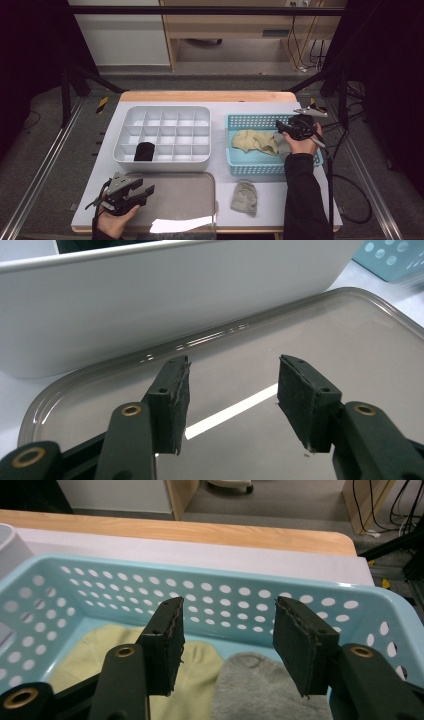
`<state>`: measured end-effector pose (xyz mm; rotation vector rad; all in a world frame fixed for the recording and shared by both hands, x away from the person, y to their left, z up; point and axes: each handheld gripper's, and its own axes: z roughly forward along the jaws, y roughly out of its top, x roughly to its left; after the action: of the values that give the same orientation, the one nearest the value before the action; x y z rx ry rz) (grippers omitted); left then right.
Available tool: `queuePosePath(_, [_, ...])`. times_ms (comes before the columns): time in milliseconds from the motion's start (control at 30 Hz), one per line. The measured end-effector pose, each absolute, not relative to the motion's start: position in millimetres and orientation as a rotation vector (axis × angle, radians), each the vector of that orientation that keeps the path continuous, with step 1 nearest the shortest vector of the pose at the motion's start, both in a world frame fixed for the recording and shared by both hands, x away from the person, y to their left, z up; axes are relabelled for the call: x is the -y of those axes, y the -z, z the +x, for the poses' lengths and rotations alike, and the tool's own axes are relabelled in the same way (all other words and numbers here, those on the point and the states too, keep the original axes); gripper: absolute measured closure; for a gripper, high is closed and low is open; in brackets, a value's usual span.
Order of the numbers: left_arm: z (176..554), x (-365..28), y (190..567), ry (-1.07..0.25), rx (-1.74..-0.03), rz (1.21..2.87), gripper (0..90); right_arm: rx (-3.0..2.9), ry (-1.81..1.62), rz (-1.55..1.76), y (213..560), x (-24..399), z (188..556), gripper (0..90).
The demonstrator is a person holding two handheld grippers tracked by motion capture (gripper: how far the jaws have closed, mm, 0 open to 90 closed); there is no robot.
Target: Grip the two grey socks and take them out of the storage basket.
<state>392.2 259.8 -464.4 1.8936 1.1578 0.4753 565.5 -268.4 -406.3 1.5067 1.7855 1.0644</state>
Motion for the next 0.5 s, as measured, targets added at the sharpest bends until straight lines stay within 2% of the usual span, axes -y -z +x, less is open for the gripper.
queuePosePath(500, [392,-260,465,-0.474,-1.159,1.897,45.8,-1.81,-0.995,1.555,431,274,572,45.2])
